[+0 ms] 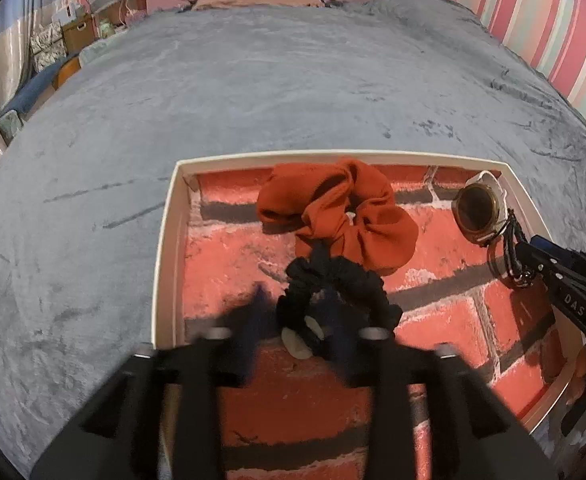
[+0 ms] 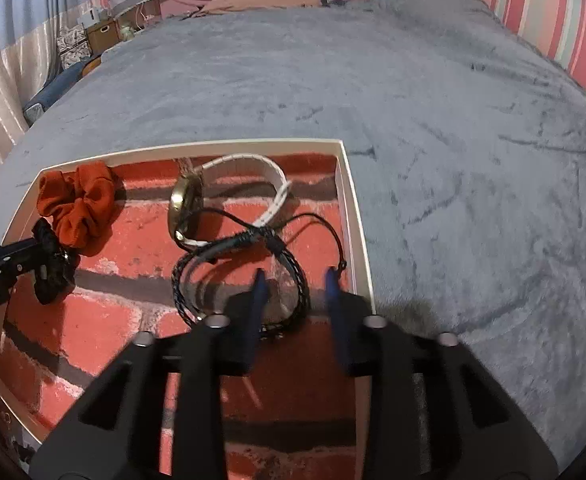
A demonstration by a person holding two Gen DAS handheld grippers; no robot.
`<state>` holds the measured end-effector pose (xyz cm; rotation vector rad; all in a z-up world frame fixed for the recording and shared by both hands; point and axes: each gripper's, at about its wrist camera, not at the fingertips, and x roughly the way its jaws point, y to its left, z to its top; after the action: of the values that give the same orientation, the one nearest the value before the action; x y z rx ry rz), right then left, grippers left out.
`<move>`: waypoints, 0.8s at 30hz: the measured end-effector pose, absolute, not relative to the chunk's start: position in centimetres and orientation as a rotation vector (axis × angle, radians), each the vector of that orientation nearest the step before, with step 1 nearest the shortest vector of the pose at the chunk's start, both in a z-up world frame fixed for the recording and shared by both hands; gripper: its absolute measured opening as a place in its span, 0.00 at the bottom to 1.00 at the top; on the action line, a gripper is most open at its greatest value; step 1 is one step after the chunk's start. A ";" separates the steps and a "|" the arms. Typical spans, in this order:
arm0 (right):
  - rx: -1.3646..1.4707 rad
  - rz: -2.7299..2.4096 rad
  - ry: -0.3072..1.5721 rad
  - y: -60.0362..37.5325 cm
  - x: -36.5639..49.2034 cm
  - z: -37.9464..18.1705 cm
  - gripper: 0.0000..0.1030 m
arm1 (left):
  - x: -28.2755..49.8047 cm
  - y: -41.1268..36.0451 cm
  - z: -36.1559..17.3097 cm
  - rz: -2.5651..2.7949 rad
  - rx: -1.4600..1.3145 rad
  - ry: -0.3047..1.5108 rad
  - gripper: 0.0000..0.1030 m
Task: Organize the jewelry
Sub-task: 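Carry the black scrunchie into the tray with the left tool while the right tool places the braided bracelet, then withdraw both open tools from the tray toward the remaining jewelry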
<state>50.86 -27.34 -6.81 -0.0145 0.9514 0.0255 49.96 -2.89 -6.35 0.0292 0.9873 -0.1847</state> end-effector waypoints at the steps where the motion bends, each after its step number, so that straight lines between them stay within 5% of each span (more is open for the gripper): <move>1: -0.024 0.029 0.947 -27.2 50.8 -6.8 0.38 | 49.7 -3.0 -6.0 -0.183 0.038 0.965 0.48; 5: -0.032 0.061 0.920 -26.7 50.3 -6.5 0.55 | 48.9 -3.5 -5.8 -0.188 0.082 0.934 0.53; 7: -0.041 0.056 0.887 -26.5 49.8 -6.1 0.75 | 48.3 -3.5 -5.8 -0.197 0.094 0.918 0.55; 24: 0.035 0.090 0.673 -28.5 39.7 0.1 0.82 | 38.8 2.4 -1.7 -0.187 -0.033 0.700 0.66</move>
<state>39.68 -28.48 0.12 0.0355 0.6730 0.0899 38.80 2.35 -1.68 -0.0326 0.7003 -0.1870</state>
